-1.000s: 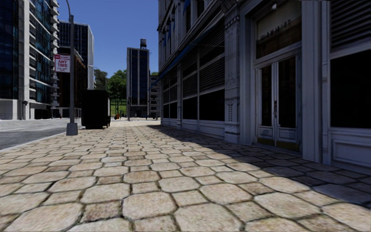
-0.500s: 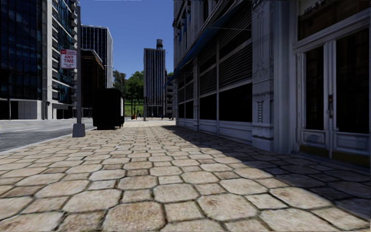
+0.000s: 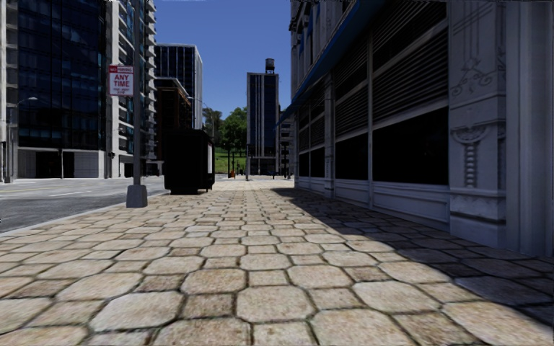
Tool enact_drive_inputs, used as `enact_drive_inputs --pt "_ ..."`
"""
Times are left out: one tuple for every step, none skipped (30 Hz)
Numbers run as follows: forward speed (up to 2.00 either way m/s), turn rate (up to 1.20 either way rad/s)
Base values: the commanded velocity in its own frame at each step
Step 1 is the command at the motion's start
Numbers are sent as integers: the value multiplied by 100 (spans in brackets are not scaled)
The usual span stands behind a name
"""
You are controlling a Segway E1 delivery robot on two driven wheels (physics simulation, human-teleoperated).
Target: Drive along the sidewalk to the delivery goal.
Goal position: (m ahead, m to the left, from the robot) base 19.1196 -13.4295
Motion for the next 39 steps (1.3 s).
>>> enact_drive_inputs --pt "200 36" --pt "200 36" --pt "200 27" --pt "200 21" --pt "200 16" --pt "200 16" --pt "200 6" --pt "200 0" --pt "200 0" --pt "200 0" --pt "200 0" --pt "200 0" --pt "200 0" --pt "200 0" --pt "200 0" --pt "200 0" --pt "200 0" --pt "200 0" --pt "200 0" --pt "200 0" --pt "200 0" --pt "200 0" --pt "200 0" --pt "200 0" --pt "200 0" --pt "200 0" --pt "200 0" --pt "200 0" --pt "200 0" --pt "200 0" --pt "200 0" --pt "200 0" --pt "200 0" --pt "200 0" --pt "200 0" --pt "200 0" --pt "200 0" --pt "200 0" --pt "200 0"
